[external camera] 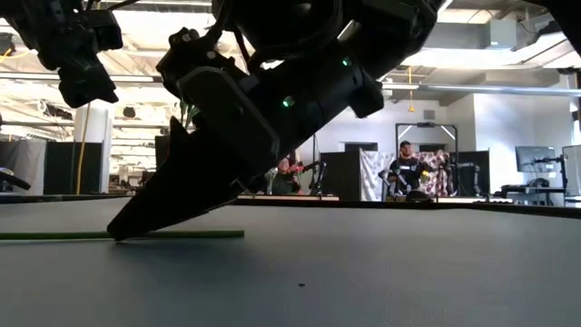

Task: Sort flowers into vase by color
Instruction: Put the black tulip into the red vase

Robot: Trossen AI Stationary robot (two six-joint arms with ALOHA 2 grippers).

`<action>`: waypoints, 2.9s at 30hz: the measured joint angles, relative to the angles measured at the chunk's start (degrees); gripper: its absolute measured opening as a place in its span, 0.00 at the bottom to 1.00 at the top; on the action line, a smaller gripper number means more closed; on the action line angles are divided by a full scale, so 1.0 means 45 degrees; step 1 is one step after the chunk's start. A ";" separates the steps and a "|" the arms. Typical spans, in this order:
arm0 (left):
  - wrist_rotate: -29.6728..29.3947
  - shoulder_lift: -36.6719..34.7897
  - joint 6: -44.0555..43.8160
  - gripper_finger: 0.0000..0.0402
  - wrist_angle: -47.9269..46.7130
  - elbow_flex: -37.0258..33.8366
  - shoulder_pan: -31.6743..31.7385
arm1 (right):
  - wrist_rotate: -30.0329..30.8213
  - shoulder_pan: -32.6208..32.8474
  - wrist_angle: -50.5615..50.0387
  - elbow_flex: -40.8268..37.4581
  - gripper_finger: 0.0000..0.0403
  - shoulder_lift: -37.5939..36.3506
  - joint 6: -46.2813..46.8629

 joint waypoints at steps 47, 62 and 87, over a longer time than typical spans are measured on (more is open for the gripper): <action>-0.0231 -0.0532 0.0267 0.23 0.2973 0.0010 0.0000 | 0.6031 -0.1180 0.2466 -0.8412 0.04 -0.9207 0.1312; -0.0361 -0.1851 -0.0164 0.23 0.4060 0.0010 0.0000 | 0.6026 -0.1412 0.7317 -0.8403 0.04 -0.9651 -0.0878; 0.0062 0.1150 -0.0240 0.23 1.8873 -0.3954 -0.1826 | 0.3590 -0.2655 1.0280 -0.2140 0.04 -0.4596 -0.2075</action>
